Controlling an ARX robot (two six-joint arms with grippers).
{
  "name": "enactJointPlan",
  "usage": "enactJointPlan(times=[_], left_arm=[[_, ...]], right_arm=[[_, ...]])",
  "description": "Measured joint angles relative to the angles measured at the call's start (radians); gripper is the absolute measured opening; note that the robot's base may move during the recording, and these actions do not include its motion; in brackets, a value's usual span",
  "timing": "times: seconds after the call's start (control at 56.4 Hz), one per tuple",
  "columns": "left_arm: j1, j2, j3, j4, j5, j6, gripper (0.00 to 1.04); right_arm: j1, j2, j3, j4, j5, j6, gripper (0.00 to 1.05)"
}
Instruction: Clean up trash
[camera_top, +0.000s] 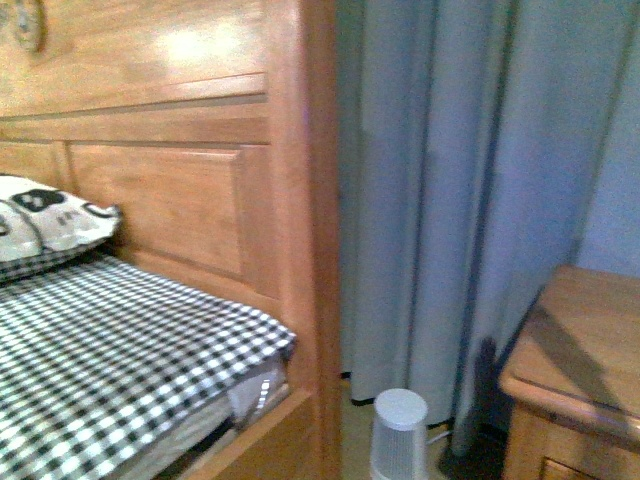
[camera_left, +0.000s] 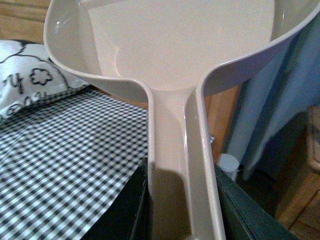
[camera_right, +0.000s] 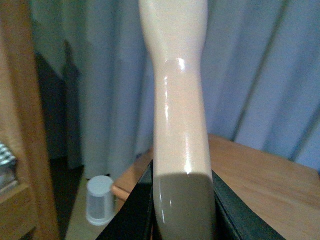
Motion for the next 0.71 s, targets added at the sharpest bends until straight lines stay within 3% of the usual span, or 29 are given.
enactJointPlan(times=[0.709], left_arm=[[0.000, -0.002, 0.000, 0.000, 0.000, 0.000, 0.28]], right_arm=[[0.000, 0.000, 0.000, 0.000, -0.002, 0.000, 0.20]])
